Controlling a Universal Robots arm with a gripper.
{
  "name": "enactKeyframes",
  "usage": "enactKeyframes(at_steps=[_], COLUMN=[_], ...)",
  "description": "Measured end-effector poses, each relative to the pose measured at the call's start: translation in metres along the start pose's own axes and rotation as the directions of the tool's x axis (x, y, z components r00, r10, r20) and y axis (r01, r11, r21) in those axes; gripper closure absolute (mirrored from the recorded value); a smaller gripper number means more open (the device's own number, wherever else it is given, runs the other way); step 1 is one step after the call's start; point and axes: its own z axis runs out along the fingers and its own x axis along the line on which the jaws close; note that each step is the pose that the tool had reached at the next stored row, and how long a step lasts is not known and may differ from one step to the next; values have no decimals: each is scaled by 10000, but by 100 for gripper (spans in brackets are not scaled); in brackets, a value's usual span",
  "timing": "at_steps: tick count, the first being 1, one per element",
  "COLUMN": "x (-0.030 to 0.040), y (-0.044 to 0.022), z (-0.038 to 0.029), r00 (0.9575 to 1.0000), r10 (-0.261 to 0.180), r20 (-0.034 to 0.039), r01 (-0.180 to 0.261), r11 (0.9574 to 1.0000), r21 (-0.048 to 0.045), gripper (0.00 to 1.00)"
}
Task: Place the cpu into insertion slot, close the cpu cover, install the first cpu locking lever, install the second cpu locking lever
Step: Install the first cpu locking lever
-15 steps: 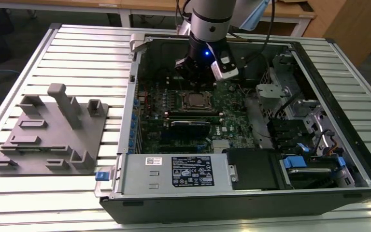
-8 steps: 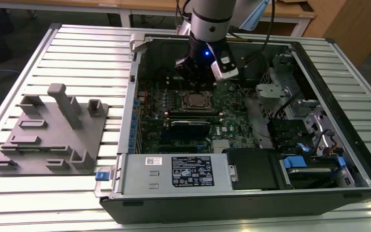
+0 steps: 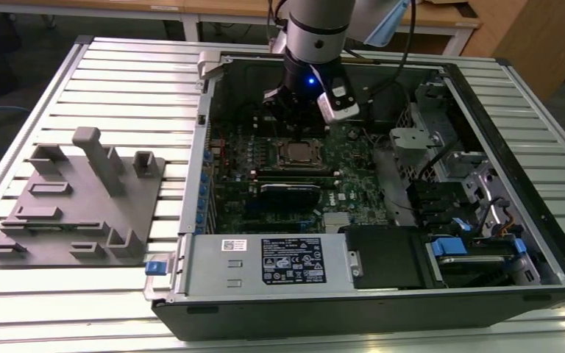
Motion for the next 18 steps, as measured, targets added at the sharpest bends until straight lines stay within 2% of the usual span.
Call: enactKeyframes(at_steps=[18], x=[7], y=[0], z=[-15], r00=[10000], r10=[0], r20=[0], r01=[0], r11=[10000], r21=[0], gripper=[90])
